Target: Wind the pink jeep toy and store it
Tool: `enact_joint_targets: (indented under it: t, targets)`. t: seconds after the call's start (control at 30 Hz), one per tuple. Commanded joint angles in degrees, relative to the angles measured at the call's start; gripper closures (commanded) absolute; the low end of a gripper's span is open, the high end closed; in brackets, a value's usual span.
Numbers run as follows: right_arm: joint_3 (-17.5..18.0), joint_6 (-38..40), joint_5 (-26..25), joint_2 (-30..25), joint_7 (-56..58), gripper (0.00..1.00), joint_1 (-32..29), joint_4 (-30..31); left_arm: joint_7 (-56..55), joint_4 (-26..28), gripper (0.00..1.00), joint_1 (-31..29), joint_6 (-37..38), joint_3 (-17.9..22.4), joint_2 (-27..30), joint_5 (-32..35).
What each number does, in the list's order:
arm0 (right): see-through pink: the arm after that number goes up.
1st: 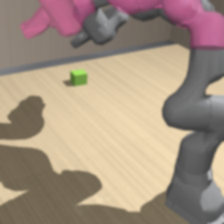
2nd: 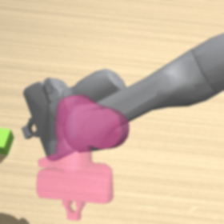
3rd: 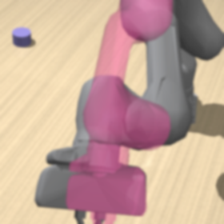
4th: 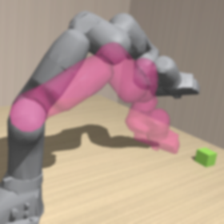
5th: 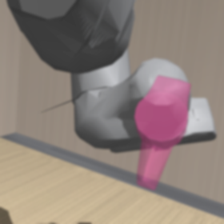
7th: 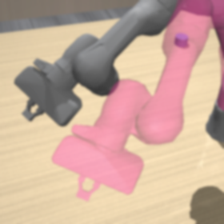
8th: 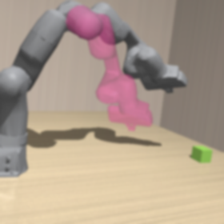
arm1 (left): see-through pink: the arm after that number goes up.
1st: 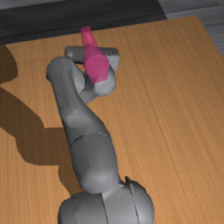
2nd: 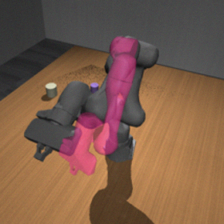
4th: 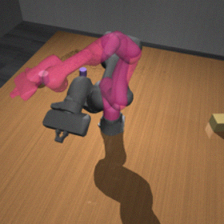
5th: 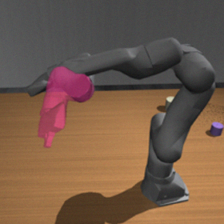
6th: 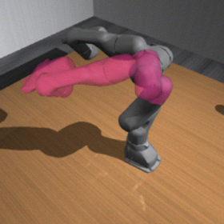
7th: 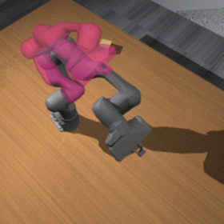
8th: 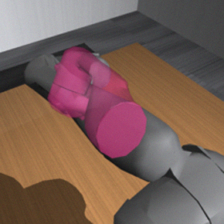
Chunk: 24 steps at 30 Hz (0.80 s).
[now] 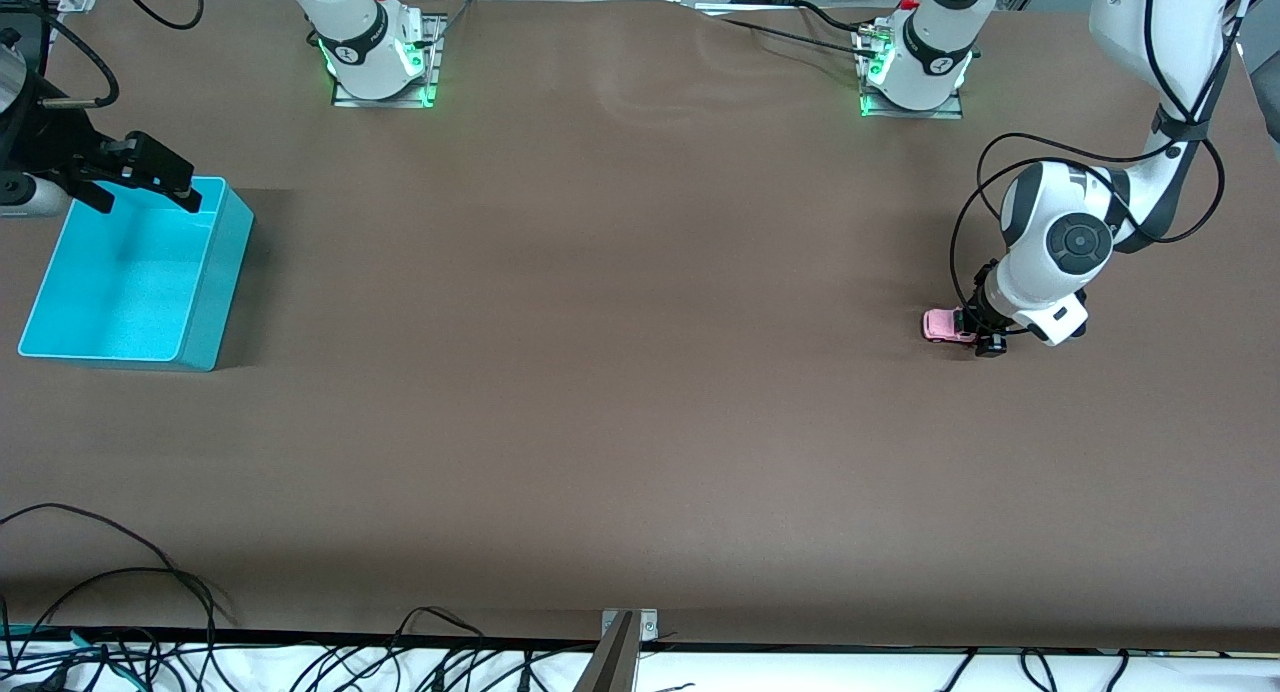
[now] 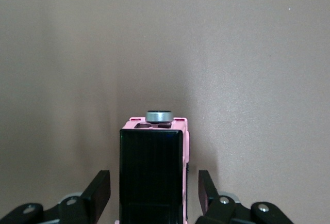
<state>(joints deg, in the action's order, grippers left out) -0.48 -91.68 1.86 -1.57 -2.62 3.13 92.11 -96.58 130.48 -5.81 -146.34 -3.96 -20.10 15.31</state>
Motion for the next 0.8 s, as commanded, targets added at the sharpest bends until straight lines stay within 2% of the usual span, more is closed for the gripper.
enact_joint_targets:
  t: [0.0, 0.23, 0.6, 0.77]
  targets:
    - [-0.4, 0.2, 0.5, -0.9, 0.2, 0.00, 0.2, 0.9, -1.8, -0.8, 0.22, -0.2, 0.1, -0.2, -0.4, 1.6]
    - [-0.4, 0.3, 0.5, -0.9, 0.1, 0.00, 0.2, 0.9, -1.6, -0.8, 0.18, -0.3, 0.0, -0.4, -0.4, 1.6]
    - [-0.4, 0.3, 0.5, -0.9, 0.2, 0.00, 0.2, 0.9, 2.3, -0.8, 0.18, -0.2, 0.0, -0.7, -0.4, -3.0]
    - [-0.4, 0.3, 0.5, -0.9, 0.2, 0.00, 0.2, 0.9, 3.4, -0.8, 0.21, -0.2, 0.1, -1.2, -0.2, -3.2]
